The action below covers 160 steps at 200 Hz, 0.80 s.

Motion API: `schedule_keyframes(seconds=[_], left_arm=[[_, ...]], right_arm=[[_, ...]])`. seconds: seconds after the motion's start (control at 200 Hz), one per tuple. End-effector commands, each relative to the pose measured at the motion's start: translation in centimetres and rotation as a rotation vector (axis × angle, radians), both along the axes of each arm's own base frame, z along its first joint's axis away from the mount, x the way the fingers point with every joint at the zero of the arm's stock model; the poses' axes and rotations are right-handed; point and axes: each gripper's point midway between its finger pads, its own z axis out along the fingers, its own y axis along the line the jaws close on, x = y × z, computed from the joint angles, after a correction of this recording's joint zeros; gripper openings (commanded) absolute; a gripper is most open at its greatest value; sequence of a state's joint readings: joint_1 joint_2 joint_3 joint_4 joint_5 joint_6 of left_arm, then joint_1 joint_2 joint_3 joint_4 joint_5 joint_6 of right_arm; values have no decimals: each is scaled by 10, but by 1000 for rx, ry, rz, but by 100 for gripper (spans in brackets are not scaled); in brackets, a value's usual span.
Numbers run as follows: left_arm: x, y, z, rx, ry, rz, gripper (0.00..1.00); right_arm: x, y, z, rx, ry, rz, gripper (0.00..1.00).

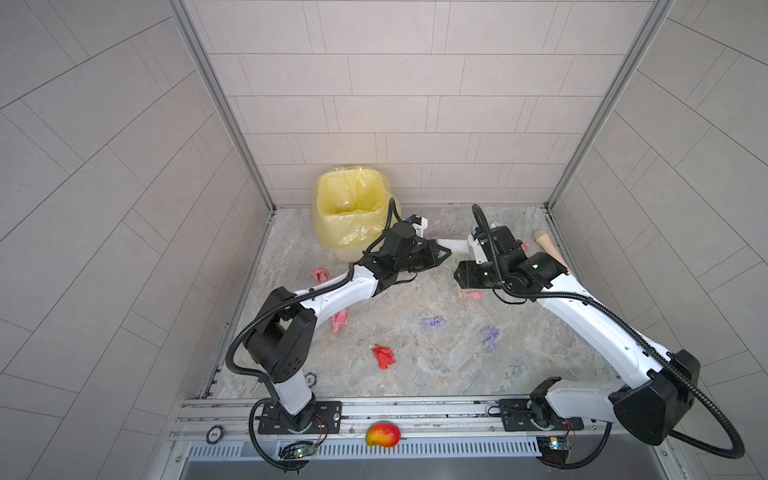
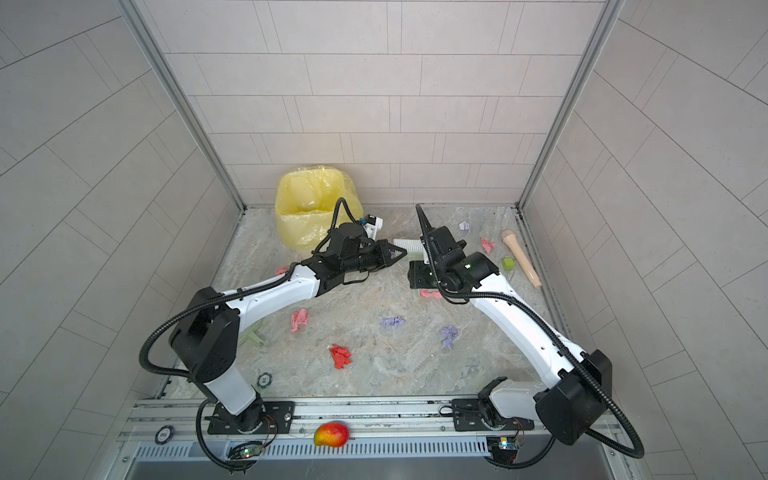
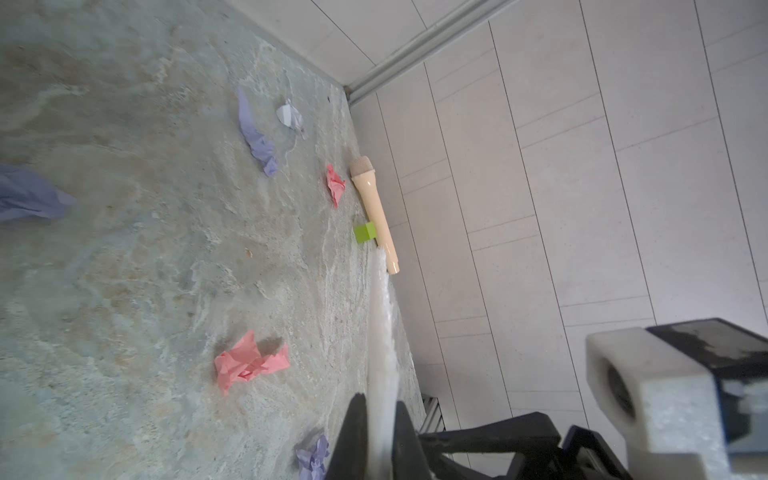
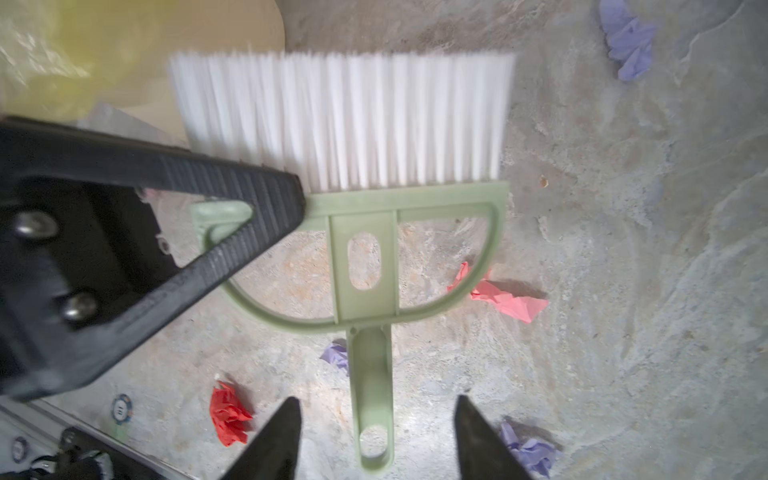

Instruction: Sweep away the paper scraps from the table

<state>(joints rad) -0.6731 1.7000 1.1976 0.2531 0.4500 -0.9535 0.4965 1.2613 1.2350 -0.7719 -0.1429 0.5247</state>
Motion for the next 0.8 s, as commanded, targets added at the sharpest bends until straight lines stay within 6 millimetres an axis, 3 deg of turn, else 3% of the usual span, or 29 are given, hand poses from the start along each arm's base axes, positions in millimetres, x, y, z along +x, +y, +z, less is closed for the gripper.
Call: schedule_keyframes(seconds=[0.0,0.095,0.24,0.405,0.646,0.796], left_arm=[[14,17,53,-107,-138,108,0],[25,26,79,-183,-200,166,0],[42,41,123,-364,-265,244,0],[49,48,155,-526,-293,271,0],[47,51,173,-661,-292,287,0],[44,46,171,-681,-282,286,0]], right_arm=[[2,-8,36,59,-145,-30,80],[6,-9,56,171,-219,-45,87],[16,-14,87,429,-315,-64,89],[23,-22,123,666,-425,-95,88],[31,-18,144,926,-476,-78,83],[35,-11,150,1006,-466,-42,78]])
